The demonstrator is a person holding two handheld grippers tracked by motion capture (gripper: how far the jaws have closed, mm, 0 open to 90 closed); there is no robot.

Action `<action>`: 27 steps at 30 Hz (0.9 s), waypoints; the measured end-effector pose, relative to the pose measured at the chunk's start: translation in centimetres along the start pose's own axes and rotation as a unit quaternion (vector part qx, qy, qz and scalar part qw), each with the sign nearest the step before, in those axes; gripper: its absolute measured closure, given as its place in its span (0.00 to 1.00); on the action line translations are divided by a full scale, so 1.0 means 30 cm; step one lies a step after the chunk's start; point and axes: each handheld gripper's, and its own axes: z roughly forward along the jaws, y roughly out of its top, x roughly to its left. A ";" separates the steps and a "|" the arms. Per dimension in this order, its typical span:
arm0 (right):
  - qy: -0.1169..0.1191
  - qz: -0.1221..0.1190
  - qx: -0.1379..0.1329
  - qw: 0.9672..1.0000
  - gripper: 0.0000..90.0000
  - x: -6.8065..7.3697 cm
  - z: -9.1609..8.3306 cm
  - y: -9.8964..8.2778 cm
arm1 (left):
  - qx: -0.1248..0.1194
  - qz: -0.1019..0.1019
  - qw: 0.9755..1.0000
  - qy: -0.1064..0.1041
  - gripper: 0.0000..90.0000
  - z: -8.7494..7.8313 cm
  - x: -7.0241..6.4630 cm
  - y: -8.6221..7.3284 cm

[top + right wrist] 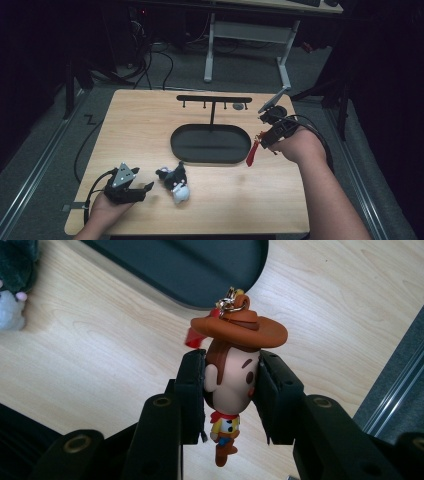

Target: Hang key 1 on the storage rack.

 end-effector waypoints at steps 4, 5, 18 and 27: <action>0.005 -0.002 -0.005 1.000 0.74 -0.007 0.000 0.021 | 0.003 -0.008 1.000 0.006 0.29 -0.010 0.013 -0.011; 0.004 -0.003 -0.002 1.000 0.74 -0.009 0.001 0.027 | 0.003 -0.011 1.000 0.006 0.29 -0.013 0.016 -0.013; 0.010 0.005 -0.011 1.000 0.74 -0.020 0.033 0.106 | -0.001 -0.010 1.000 0.004 0.29 -0.018 0.011 -0.014; -0.005 0.005 -0.015 1.000 0.74 -0.018 0.037 0.172 | -0.001 -0.007 1.000 0.002 0.29 -0.007 0.010 -0.007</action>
